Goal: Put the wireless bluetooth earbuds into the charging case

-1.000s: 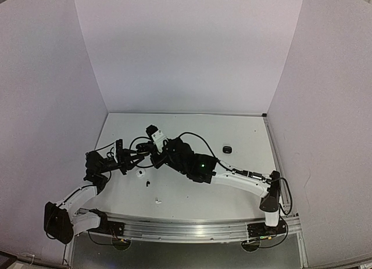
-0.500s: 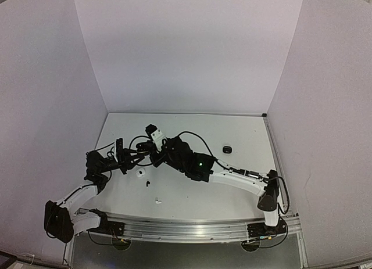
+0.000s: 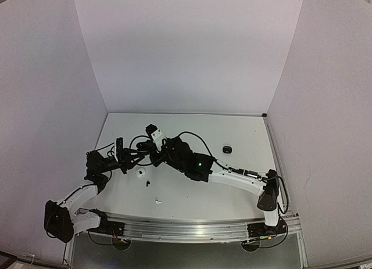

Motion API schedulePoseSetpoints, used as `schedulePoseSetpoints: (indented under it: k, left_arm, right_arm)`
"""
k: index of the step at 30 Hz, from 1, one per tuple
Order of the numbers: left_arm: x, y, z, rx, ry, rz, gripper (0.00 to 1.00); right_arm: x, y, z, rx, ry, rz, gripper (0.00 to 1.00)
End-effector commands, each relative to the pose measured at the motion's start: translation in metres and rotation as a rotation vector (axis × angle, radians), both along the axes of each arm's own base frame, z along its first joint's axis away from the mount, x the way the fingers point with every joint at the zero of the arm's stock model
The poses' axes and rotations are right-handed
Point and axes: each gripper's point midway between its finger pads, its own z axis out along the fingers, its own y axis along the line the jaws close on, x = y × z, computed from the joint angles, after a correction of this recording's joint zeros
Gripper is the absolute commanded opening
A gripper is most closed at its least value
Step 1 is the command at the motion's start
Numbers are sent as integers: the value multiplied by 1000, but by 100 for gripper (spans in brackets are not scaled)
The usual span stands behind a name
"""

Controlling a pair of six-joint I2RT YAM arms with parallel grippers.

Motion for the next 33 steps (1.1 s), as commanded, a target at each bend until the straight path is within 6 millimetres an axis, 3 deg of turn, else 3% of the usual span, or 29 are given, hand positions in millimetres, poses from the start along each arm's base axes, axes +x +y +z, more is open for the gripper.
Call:
schedulePoseSetpoints:
  k: [1, 15, 33]
  left_arm:
    - [2, 3, 34, -48, -106, 28, 0]
    - [8, 5, 29, -21, -165, 83, 0]
    - [18, 9, 26, -20, -130, 139, 0]
  right_arm:
    - [-7, -3, -2, -9, 22, 33, 0]
    - [-10, -7, 7, 1, 13, 43, 0]
    - [-13, -3, -1, -5, 41, 81, 0]
